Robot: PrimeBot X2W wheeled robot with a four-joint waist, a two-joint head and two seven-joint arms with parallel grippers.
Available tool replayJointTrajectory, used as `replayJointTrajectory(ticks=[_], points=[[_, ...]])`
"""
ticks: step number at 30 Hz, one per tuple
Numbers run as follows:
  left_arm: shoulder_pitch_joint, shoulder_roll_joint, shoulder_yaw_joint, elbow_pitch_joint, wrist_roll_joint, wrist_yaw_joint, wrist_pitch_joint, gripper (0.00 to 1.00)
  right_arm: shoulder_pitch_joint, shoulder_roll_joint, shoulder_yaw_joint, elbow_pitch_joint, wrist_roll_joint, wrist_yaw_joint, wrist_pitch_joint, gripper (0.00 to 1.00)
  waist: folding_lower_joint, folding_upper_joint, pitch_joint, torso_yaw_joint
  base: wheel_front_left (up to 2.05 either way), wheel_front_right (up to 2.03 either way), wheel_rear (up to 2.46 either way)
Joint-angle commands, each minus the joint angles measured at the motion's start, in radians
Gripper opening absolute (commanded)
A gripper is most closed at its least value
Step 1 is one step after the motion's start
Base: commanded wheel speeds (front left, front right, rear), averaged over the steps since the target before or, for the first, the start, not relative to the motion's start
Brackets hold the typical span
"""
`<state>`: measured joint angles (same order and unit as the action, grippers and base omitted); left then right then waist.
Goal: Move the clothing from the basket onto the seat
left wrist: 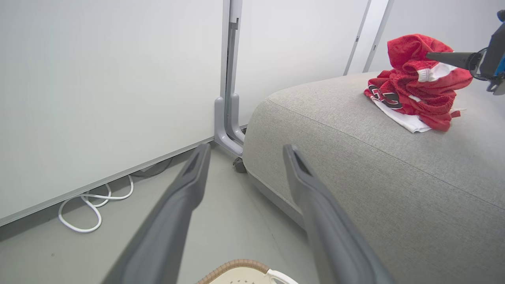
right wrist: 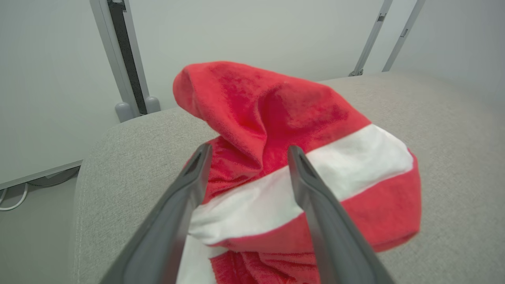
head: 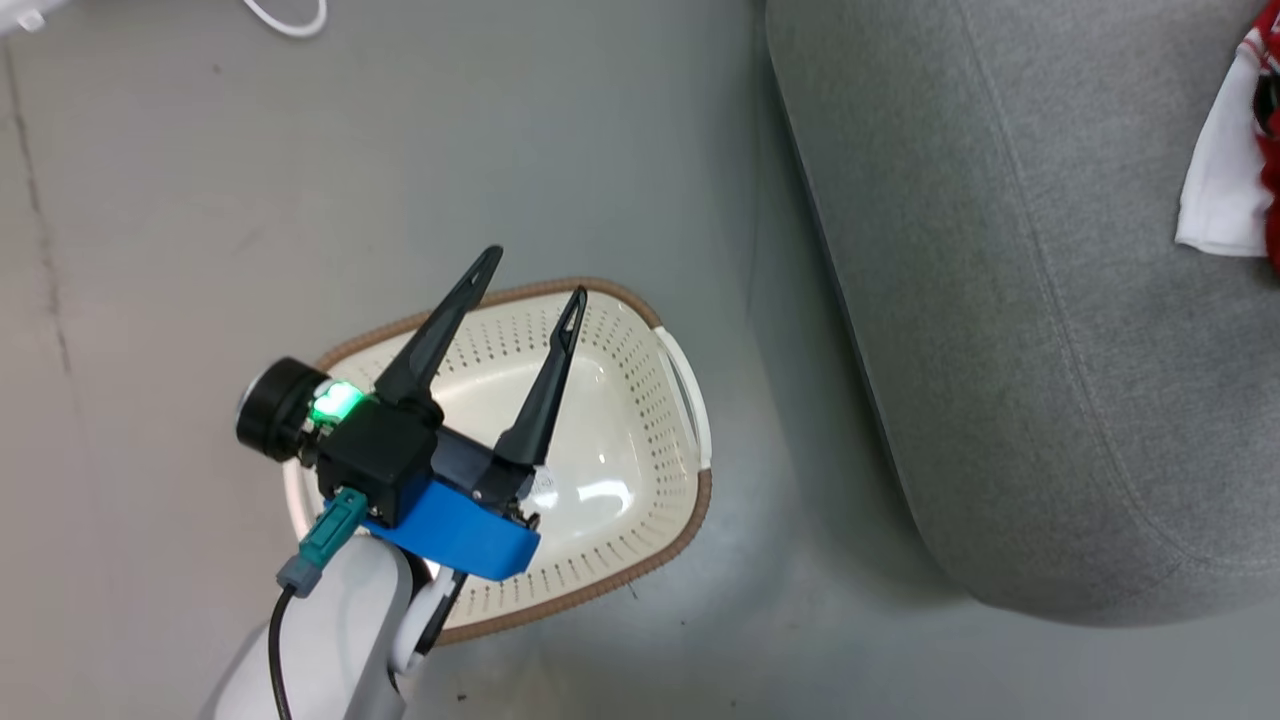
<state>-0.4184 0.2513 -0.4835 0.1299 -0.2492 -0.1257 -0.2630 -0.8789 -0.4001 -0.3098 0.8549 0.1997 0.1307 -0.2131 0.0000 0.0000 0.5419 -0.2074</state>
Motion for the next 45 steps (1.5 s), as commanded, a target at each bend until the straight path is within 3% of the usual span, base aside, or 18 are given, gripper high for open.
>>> replayJointTrajectory(ticks=[1,11,21,33,45], points=[[0.026,-0.014,0.013,0.009,-0.008,-0.005,-0.003,1.0,0.037,-0.012,0.017,-0.009,0.006,0.0,0.003,1.0,0.0,0.0,-0.076,0.027,0.0,0.0,0.0],[0.177,-0.087,0.072,0.054,-0.061,-0.005,-0.003,1.0,0.246,0.035,0.094,-0.156,0.02,0.0,0.035,1.0,0.0,0.0,-0.317,0.09,0.0,0.0,0.0],[0.295,-0.101,0.159,0.091,-0.08,-0.005,-0.002,1.0,0.504,0.128,0.181,-0.39,0.001,0.0,0.099,1.0,0.0,0.0,-0.464,0.164,0.0,0.0,0.0],[0.358,-0.096,0.246,0.165,-0.069,-0.005,-0.003,1.0,0.754,0.269,0.23,-0.661,-0.028,0.0,0.13,1.0,0.0,0.0,-0.536,0.249,0.0,0.0,0.0],[0.375,-0.123,0.314,0.231,-0.072,-0.005,-0.003,1.0,0.872,0.339,0.218,-0.747,-0.044,0.0,0.14,1.0,0.0,0.0,-0.548,0.275,0.0,0.0,0.0]])
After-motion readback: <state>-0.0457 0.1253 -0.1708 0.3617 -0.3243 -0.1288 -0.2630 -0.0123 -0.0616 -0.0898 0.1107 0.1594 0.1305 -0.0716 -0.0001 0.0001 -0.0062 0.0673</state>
